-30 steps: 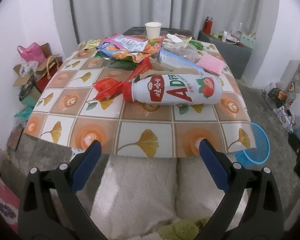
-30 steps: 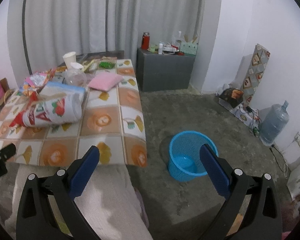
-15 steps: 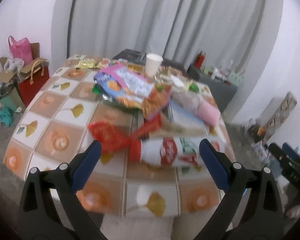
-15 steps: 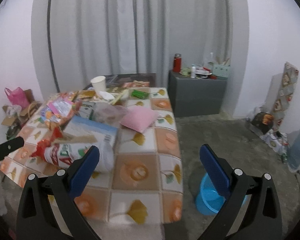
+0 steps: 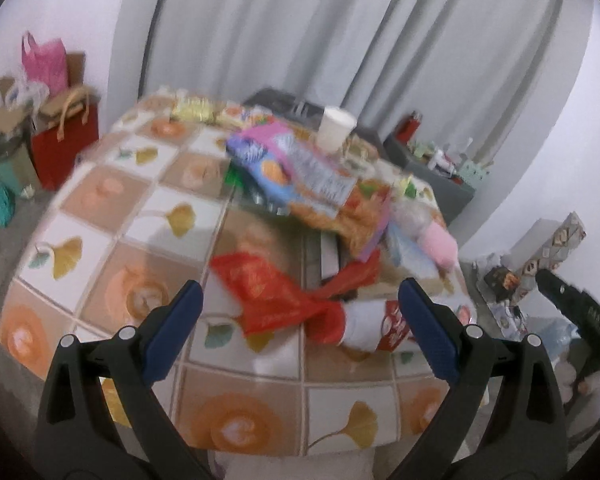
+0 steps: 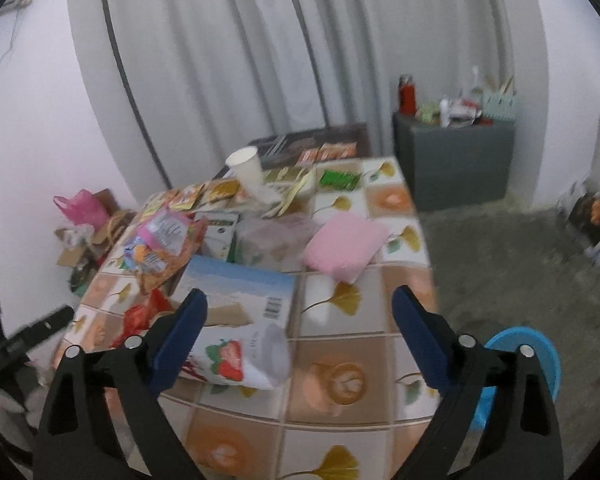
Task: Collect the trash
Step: 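Grasp the red wrapper with the left tool while the right tool grasps the pink sponge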
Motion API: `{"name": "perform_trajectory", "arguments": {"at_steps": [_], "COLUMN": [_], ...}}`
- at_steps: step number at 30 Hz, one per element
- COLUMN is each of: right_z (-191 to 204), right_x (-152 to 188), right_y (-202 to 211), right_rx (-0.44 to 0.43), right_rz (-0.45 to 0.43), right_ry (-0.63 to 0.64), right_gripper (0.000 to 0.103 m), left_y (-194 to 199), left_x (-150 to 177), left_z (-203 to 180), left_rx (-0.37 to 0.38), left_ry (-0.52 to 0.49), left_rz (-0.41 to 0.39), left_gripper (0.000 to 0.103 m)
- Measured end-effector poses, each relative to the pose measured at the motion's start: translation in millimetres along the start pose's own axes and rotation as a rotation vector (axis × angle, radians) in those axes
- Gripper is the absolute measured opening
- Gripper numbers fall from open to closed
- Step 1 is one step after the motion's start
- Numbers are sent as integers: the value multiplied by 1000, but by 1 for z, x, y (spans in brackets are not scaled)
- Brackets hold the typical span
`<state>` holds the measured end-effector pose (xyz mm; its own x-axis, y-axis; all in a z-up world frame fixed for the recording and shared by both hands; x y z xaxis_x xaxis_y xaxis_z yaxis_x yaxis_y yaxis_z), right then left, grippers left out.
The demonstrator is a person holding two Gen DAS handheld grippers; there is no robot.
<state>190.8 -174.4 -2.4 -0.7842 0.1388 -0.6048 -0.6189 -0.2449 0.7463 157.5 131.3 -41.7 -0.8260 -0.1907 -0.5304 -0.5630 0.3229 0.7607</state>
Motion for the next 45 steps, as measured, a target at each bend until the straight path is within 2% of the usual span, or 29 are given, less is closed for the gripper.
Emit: {"name": "perform_trajectory", "arguments": {"at_steps": [1, 3, 5, 8, 10, 13, 16, 18, 20, 21, 31, 35, 40, 45], "right_z": [2, 7, 11, 20, 24, 29, 30, 30, 30, 30, 24, 8, -27, -66], "right_x": [-1, -3, -6, -8, -9, -9, -9, -8, -10, -10, -17, -28, -52, -77], "right_y": [-3, -8, -14, -19, -20, -21, -21, -21, -22, -22, -24, -31, -60, -119], "right_rx": [-11, -20, -23, -25, -20, 7, 30, 42, 49, 52, 86, 122, 55, -53], "right_rz": [7, 19, 31, 46, 49, 48, 49, 52, 55, 56, 59, 78, 150, 281], "right_ry": [-1, 3, 7, 18, 29, 51, 65, 72, 76, 79, 61, 21, -124, -338], "right_gripper": [89, 88, 88, 88, 88, 88, 88, 87, 87, 87, 86, 85, 85, 85], "left_y": [-8, -22, -34, -55, -71, -93, -97, -99, -98, -97, -70, -60, -52, -45], "left_x": [2, 1, 2, -2, -3, -2, -4, -4, -5, -6, -5, -3, -1, 2], "left_z": [3, 9, 16, 30, 35, 35, 27, 26, 26, 28, 41, 43, 42, 37], "left_rx": [2, 26, 48, 36, -26, -134, -229, -274, -295, -292, -257, -243, -233, -213], "left_ry": [6, 43, 89, 160, 163, 107, 14, -15, -31, -29, 22, 35, 33, 30], "left_rz": [32, 78, 116, 158, 199, 263, 262, 256, 251, 247, 165, 139, 119, 107], "left_gripper": [93, 83, 77, 66, 61, 48, 38, 23, 12, 9, 4, 4, 4, 4]}}
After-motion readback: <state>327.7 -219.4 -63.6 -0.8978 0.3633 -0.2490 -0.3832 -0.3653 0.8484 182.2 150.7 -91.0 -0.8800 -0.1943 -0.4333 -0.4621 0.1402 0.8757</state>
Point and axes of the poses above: each gripper's, at about its wrist camera, not at the fingertips, and y roughly against the way its jaws point, z to its left, x to its underside, the point moved 6 cm from there along -y, roughly the way its jaws point, and after that the axes turned 12 degrees about z, right-handed, at the moved point
